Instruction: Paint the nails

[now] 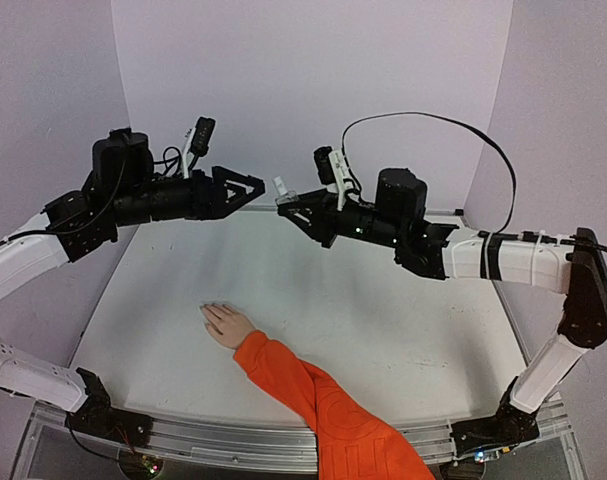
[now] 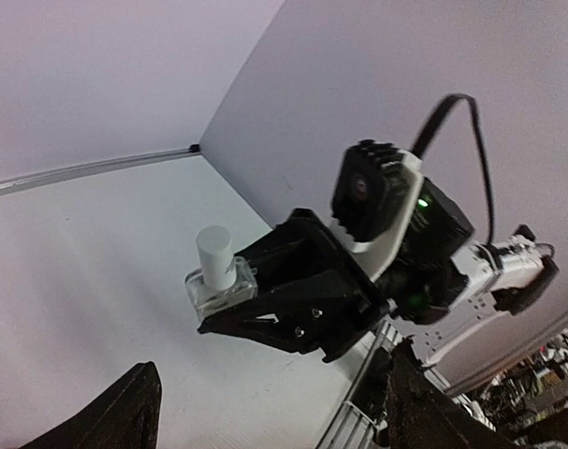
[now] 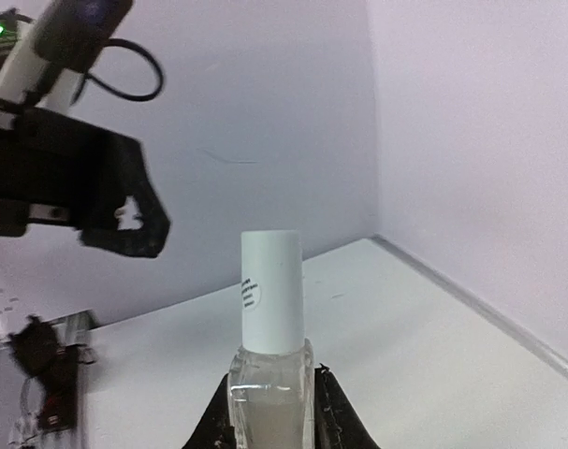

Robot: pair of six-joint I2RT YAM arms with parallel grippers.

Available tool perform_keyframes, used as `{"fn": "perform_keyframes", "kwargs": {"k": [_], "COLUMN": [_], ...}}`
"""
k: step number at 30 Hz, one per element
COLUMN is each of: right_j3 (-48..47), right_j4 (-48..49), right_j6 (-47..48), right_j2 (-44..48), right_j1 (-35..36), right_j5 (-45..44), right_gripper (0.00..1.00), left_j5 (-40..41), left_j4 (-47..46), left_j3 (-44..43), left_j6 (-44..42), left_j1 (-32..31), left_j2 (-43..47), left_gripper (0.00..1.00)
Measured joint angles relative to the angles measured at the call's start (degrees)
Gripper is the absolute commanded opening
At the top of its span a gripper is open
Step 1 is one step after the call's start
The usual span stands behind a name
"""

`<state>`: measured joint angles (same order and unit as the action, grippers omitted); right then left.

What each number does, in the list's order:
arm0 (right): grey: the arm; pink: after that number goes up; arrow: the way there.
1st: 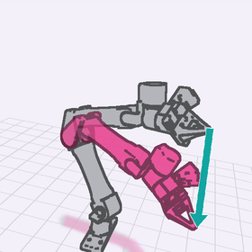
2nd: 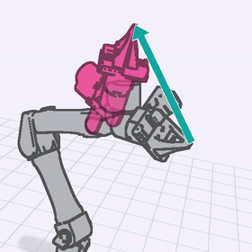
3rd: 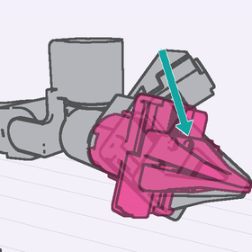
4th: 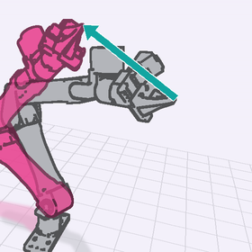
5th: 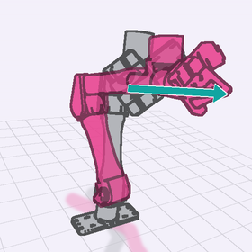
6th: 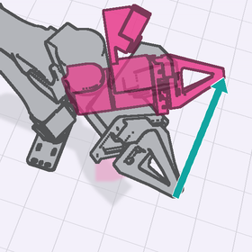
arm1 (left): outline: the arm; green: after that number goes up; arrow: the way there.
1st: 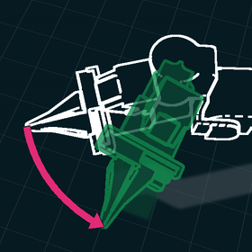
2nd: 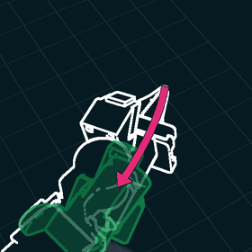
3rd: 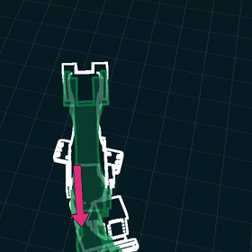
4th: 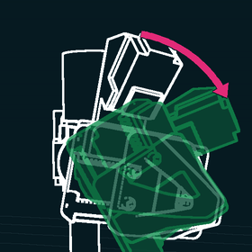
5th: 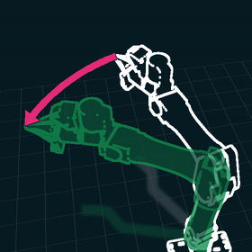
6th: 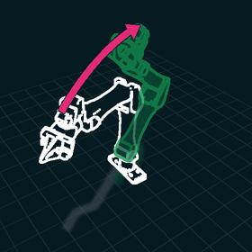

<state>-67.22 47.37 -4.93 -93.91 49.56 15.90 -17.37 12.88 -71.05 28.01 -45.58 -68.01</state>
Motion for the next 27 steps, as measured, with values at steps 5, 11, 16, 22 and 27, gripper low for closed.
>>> {"fn": "perform_keyframes", "kwargs": {"k": [5,11,16,22,27], "right_j3": [0.4,1.3,1.3,1.3,1.4], "right_j4": [3.1,15.8,23.4,25.1,26.0], "right_j6": [-10.8,-24.2,-31.0,-33.6,-33.9], "right_j2": [0.1,-0.2,-2.4,-4.2,-4.3], "right_j1": [-1.4,-0.8,-0.8,-0.8,-0.9], "right_j5": [22.9,35.5,38.6,39.2,39.0], "right_gripper": [0.00,0.00,0.00,0.00,0.00], "left_j5": [-8.6,-15.8,-18.2,-19.7,-20.0], "left_j4": [-6.2,-12.0,-14.3,-15.0,-15.6], "left_j3": [1.7,2.3,2.9,2.9,2.9], "left_j6": [-0.8,-0.4,0.5,0.3,0.3], "left_j1": [0.1,0.0,0.0,-0.3,-0.8], "left_j2": [0.7,-0.9,-0.9,-1.0,-1.6], "left_gripper": [0.78,0.69,0.55,0.36,0.21]}}
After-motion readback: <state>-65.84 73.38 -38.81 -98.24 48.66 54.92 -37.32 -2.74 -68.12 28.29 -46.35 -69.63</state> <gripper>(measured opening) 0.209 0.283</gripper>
